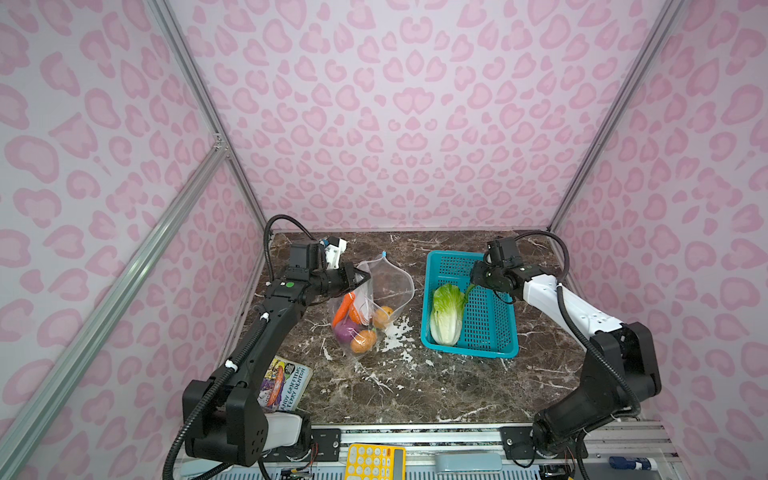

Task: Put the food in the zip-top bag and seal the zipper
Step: 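Move the right gripper back to the basket onto the green pepper, then close the right gripper on the green pepper and lift it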

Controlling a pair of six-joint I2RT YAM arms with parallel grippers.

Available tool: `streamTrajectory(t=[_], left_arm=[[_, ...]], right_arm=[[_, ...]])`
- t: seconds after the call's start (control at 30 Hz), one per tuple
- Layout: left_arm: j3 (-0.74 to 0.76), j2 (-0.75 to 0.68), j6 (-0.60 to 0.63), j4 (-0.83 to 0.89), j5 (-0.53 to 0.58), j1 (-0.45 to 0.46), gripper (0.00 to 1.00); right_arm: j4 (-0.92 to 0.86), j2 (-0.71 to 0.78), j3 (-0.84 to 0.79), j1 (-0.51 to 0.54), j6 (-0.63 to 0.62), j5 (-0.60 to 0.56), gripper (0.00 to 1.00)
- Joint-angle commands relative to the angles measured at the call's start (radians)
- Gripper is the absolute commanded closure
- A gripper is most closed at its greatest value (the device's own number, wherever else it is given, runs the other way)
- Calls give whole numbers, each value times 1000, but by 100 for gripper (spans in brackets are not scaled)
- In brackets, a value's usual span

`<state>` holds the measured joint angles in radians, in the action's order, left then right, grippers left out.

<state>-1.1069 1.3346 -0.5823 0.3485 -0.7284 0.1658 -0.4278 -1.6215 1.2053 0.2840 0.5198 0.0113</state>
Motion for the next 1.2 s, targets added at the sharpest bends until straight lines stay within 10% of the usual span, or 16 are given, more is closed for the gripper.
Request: streamTrajectory(t=[0.0,0.6,1.17], left_arm=[[2,-11,-2,-20,1,1,97],[6,-5,-5,-22,6,27,97],[7,-9,-5,-22,8,31,97]], right_arm=[[-25,-59,8,1,-8,-16,41],[44,-350,114,3,41,-27,53],[42,-329,103,-11,37,-39,96]])
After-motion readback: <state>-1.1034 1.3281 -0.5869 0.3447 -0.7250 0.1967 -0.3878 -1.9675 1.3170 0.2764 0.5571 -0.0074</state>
